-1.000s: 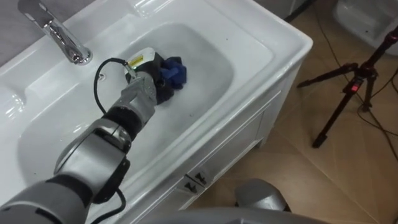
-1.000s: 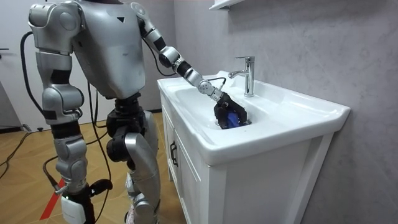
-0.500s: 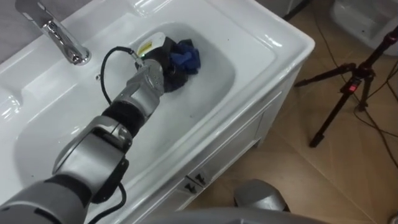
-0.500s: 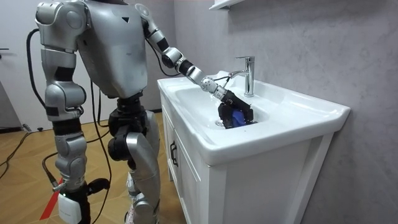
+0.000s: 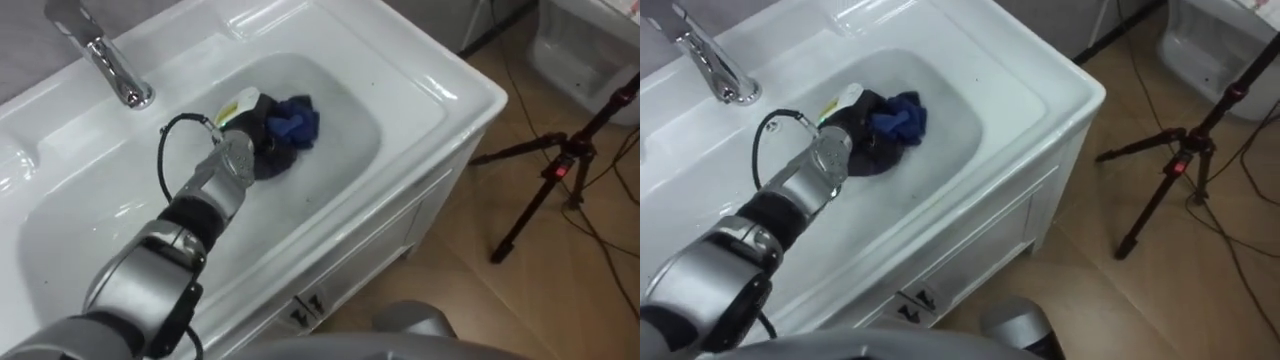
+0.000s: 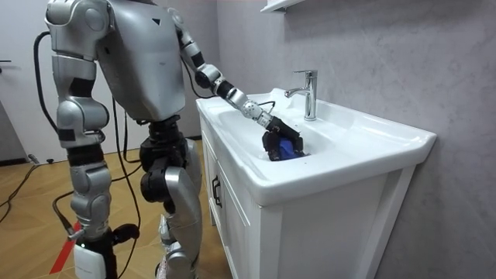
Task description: Wipe basin
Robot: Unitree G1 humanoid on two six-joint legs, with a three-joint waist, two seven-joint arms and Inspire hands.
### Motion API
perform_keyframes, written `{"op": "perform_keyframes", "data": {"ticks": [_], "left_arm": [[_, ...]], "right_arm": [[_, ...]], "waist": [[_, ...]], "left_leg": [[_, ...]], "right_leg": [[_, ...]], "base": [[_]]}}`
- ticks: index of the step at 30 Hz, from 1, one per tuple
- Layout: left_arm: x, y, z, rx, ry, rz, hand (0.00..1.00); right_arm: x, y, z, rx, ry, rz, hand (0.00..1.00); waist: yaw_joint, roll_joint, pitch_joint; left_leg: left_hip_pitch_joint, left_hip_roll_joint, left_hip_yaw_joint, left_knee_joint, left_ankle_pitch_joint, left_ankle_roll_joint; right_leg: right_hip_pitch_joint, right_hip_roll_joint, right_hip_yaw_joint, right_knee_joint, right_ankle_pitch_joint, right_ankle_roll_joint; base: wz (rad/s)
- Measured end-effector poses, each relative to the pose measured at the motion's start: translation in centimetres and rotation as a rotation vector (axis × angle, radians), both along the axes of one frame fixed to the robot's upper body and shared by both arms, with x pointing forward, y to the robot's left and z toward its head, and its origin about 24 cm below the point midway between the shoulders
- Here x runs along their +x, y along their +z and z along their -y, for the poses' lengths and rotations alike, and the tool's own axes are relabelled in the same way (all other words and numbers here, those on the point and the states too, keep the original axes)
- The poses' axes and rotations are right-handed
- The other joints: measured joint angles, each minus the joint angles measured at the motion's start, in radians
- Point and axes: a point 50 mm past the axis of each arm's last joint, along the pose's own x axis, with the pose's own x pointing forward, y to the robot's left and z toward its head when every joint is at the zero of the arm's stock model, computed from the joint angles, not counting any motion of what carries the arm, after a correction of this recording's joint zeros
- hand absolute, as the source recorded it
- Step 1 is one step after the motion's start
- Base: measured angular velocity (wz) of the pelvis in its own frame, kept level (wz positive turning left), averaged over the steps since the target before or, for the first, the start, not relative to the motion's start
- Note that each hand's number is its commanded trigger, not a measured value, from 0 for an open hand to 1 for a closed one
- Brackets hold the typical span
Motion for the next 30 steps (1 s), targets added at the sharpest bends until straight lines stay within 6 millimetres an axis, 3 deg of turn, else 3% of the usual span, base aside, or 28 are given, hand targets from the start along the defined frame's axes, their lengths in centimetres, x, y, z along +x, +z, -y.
{"op": "perform_keyframes", "data": {"ticks": [7, 11, 17, 23, 27, 28, 30], "left_arm": [[-3.4, -2.4, -2.9, 0.004, 0.09, -0.036, 1.0], [-4.3, -2.7, -3.6, -0.014, 0.142, 0.007, 1.0], [-5.3, -2.9, -6.0, 0.007, 0.258, 0.049, 1.0], [-7.3, -2.9, -9.3, 0.181, 0.323, 0.116, 1.0], [-9.0, -3.5, -9.9, 0.243, 0.335, 0.119, 1.0], [-9.5, -3.7, -10.1, 0.252, 0.337, 0.107, 1.0], [-10.0, -3.9, -10.3, 0.267, 0.334, 0.101, 1.0]], "right_arm": [[0.2, -0.2, -0.5, 0.006, 0.021, 0.014, 0.0], [0.5, -0.3, -0.8, 0.013, 0.029, 0.017, 0.0], [0.4, -0.3, -0.8, 0.005, 0.004, 0.007, 0.0], [0.2, -0.5, -1.5, 0.009, 0.011, -0.017, 0.0], [0.1, -0.4, -1.1, -0.006, 0.007, -0.018, 0.0], [-0.1, -0.3, -1.0, -0.008, 0.007, -0.019, 0.0], [-0.2, -0.3, -1.0, -0.009, 0.007, -0.02, 0.0]], "waist": [[0.107, -0.011, -0.0039], [0.145, -0.022, -0.0081], [0.2, -0.025, -0.0104], [0.225, -0.02, -0.0177], [0.225, -0.006, -0.0264], [0.225, 0.0, -0.0331], [0.225, 0.007, -0.0337]], "left_leg": [[0.032, 0.0, -0.01, -0.006, 0.0, -0.002], [0.033, -0.003, -0.043, -0.029, 0.004, -0.015], [0.039, 0.0, -0.046, -0.044, 0.007, -0.019], [0.056, 0.014, -0.048, -0.06, 0.012, -0.034], [0.074, 0.021, -0.076, -0.059, 0.013, -0.035], [0.078, 0.023, -0.083, -0.057, 0.013, -0.035], [0.083, 0.025, -0.102, -0.057, 0.013, -0.036]], "right_leg": [[0.039, -0.004, -0.017, -0.006, -0.005, 0.0], [0.041, -0.004, -0.037, -0.009, 0.0, 0.0], [0.042, 0.011, -0.032, -0.017, 0.007, -0.003], [0.063, 0.031, -0.024, -0.044, 0.025, -0.016], [0.085, 0.04, -0.009, -0.061, 0.03, -0.026], [0.088, 0.042, -0.003, -0.061, 0.031, -0.029], [0.092, 0.045, 0.001, -0.06, 0.031, -0.033]], "base": [[0.08], [0.13], [-0.03], [-0.04], [-0.15], [-0.16], [-0.1]]}}
